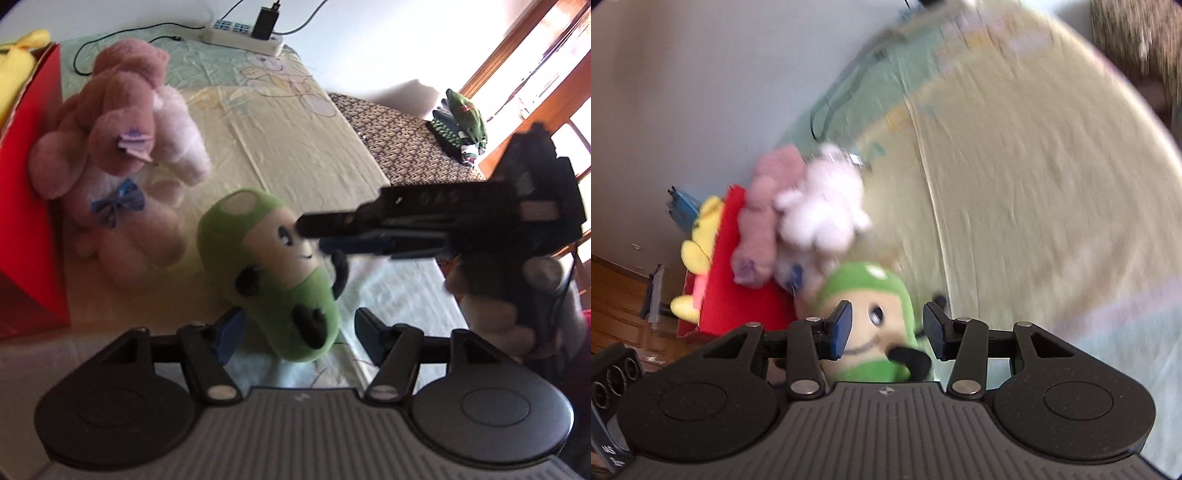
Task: Organize objects
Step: 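Carry the green plush in the right gripper over the red box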
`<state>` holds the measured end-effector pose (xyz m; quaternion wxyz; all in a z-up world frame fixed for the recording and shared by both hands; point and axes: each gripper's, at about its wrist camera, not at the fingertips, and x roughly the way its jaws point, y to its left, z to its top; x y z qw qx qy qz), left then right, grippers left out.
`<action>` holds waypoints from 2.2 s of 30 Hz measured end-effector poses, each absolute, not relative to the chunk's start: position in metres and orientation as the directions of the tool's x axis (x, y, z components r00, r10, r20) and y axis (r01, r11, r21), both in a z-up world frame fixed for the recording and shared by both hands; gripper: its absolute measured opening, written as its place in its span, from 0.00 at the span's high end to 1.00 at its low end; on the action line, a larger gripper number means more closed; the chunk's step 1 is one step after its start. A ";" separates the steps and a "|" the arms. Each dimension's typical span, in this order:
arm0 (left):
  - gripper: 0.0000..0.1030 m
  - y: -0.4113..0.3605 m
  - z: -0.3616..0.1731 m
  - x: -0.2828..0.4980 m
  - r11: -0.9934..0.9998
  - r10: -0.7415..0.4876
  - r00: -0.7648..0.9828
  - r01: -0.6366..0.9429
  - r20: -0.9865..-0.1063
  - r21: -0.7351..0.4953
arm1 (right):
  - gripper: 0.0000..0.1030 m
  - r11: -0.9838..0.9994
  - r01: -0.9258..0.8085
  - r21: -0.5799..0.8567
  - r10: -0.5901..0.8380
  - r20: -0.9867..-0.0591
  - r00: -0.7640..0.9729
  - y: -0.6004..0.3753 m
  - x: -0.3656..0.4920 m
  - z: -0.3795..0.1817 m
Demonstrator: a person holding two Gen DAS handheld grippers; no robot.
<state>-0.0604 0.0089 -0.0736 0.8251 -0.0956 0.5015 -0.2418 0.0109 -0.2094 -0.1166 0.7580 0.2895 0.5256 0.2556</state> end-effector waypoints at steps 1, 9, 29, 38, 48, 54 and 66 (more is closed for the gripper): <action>0.35 0.008 -0.073 -0.059 0.862 -0.500 0.377 0.304 -0.779 -0.406 | 0.52 0.666 -0.059 0.743 0.722 -0.623 0.301 -0.211 0.011 -0.124; 0.35 0.009 -0.082 -0.046 0.867 -0.493 0.350 0.279 -0.796 -0.413 | 0.52 0.573 -0.018 0.819 0.797 -0.551 0.248 -0.202 0.008 -0.139; 0.34 -0.009 -0.085 -0.055 0.927 -0.343 0.387 0.288 -0.856 -0.241 | 0.51 0.567 -0.136 0.812 0.816 -0.531 0.230 -0.190 -0.011 -0.129; 0.34 -0.008 -0.055 -0.073 0.939 -0.304 0.494 0.298 -0.814 -0.170 | 0.52 0.526 -0.228 0.819 0.843 -0.466 0.269 -0.190 -0.028 -0.105; 0.34 0.025 0.003 -0.088 0.943 -0.313 0.648 0.297 -0.694 -0.149 | 0.52 0.470 -0.384 0.795 0.867 -0.334 0.369 -0.172 -0.039 -0.052; 0.34 0.069 0.034 -0.102 0.948 -0.311 0.726 0.287 -0.614 -0.141 | 0.53 0.426 -0.444 0.788 0.884 -0.258 0.389 -0.135 -0.039 -0.023; 0.34 0.200 0.058 -0.109 0.955 -0.296 0.785 0.238 -0.544 -0.177 | 0.53 0.448 -0.535 0.716 0.881 -0.253 0.400 -0.004 -0.037 0.016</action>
